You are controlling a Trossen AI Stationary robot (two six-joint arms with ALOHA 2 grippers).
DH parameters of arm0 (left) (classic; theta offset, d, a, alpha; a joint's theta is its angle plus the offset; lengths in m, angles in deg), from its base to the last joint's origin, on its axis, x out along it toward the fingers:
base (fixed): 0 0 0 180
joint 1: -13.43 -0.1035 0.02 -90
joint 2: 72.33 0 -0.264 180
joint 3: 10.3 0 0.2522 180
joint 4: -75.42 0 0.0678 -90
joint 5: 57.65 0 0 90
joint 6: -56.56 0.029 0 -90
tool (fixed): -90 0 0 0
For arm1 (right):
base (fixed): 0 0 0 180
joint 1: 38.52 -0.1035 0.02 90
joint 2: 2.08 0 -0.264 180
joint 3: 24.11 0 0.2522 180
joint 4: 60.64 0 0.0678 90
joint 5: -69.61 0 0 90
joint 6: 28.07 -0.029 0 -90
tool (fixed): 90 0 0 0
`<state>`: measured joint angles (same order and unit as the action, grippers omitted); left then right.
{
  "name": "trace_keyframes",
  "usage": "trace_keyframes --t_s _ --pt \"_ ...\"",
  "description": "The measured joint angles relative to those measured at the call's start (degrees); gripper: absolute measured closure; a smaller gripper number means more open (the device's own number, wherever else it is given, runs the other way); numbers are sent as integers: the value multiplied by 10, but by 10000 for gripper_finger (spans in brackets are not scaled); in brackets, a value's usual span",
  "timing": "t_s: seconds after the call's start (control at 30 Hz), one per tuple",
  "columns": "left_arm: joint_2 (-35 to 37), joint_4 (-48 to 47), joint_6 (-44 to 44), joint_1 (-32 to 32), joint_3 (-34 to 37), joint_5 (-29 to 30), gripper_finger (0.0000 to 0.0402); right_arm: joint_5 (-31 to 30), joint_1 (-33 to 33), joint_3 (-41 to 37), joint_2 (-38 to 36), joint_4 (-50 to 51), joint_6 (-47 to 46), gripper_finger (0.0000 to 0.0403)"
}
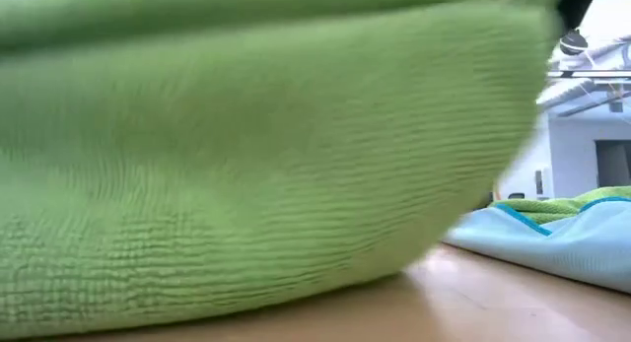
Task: Fold microfiber towels
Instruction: Fold the left green microfiber cloth
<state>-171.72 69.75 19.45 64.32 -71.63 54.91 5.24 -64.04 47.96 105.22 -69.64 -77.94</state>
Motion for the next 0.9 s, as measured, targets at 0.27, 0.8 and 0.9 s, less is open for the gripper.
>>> trace_keyframes --t_s 0.27,0.8,0.9 --pt "0 -68 -73 -3 1 5 395 -63 26 0 0 72 -5 390" --pt "0 -73 -84 30 2 27 387 -148 9 -2 -6 7 197 248" --pt "0 -72 -85 34 2 40 388 -216 -16 -2 -6 4 272 200"
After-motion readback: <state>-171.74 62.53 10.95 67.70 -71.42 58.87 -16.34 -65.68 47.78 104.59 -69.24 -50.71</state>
